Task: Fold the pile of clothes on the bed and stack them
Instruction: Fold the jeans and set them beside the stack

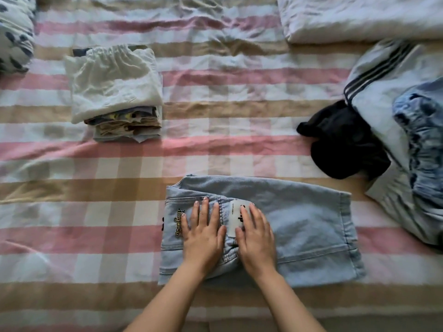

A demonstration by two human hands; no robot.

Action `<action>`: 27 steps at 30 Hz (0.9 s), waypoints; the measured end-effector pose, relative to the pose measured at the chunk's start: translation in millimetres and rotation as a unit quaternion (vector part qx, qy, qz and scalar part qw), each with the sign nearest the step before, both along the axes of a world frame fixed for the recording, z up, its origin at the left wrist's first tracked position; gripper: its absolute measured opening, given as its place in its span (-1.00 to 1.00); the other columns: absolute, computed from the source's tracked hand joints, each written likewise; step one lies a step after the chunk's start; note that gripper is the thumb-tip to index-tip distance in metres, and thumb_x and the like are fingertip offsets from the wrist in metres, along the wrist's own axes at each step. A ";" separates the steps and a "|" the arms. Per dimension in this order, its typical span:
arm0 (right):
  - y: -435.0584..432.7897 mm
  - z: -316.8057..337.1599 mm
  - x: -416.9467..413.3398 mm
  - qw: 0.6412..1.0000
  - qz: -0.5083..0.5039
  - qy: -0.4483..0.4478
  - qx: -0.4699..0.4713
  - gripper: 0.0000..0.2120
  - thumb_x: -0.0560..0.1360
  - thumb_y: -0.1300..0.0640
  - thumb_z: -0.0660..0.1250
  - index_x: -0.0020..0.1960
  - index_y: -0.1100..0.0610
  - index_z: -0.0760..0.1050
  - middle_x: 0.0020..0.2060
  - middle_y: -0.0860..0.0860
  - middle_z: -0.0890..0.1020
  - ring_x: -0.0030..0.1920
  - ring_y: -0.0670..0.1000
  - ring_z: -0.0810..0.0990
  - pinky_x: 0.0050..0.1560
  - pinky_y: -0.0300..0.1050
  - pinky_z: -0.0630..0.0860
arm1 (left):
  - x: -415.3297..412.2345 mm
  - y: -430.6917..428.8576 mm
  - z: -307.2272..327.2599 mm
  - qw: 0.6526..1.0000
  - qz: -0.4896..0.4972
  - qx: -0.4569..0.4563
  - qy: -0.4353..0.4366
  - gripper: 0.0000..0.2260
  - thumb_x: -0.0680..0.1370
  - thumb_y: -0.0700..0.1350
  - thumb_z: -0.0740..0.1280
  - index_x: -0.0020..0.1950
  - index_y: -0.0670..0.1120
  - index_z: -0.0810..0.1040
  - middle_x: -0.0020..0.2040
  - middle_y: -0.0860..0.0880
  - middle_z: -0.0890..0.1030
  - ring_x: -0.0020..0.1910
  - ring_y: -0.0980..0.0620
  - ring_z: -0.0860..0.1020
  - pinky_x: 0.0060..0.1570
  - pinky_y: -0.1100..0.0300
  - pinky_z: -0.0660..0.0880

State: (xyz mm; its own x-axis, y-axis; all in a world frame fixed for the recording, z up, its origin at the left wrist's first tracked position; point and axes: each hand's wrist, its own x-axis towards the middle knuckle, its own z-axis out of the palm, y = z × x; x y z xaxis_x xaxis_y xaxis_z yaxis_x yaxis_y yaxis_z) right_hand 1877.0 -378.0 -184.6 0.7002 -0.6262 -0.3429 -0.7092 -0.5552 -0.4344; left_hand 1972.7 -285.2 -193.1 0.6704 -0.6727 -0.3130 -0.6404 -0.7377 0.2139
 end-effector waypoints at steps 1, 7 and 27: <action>-5.0 7.1 -4.0 0.999 -0.027 -0.045 0.011 -0.55 0.59 0.02 0.10 0.46 0.06 0.21 0.47 0.05 0.20 0.46 0.05 0.14 0.43 -0.05 0.07 | -5.8 -7.6 10.0 0.999 -0.005 -0.039 -0.010 -0.54 0.56 0.04 0.10 0.45 -0.04 0.28 0.48 -0.12 0.22 0.44 -0.13 0.23 0.39 -0.19 0.06; -59.9 23.5 -78.6 0.960 -0.235 -0.142 -0.058 -0.67 0.40 0.21 0.22 0.12 0.25 0.55 0.10 0.20 0.57 0.12 0.24 0.51 0.18 -0.06 0.28 | -68.9 -69.6 41.3 0.978 -0.096 -0.179 0.044 -0.64 0.41 -0.10 0.15 0.11 -0.12 0.59 0.08 -0.06 0.62 0.05 -0.05 0.60 0.13 -0.01 0.47; -101.6 34.4 -157.3 0.884 -0.401 -0.145 0.190 -0.76 0.32 0.27 0.47 -0.12 0.02 0.52 -0.28 -0.09 0.64 -0.21 -0.03 0.59 -0.20 -0.19 0.44 | -146.3 -182.2 28.5 0.869 0.151 -0.168 0.441 -0.64 0.45 0.07 0.38 0.13 -0.08 0.42 0.05 -0.13 0.47 0.03 -0.04 0.49 0.13 0.10 0.44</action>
State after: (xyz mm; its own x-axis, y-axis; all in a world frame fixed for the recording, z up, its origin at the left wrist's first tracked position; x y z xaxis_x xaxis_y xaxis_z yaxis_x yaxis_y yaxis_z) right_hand 1719.7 -479.6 -150.2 0.1762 -0.8392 -0.5145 -0.6371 0.3012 -0.7094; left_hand 1826.4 -467.4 -164.6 0.4313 -0.6611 -0.6139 0.0929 -0.6443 0.7591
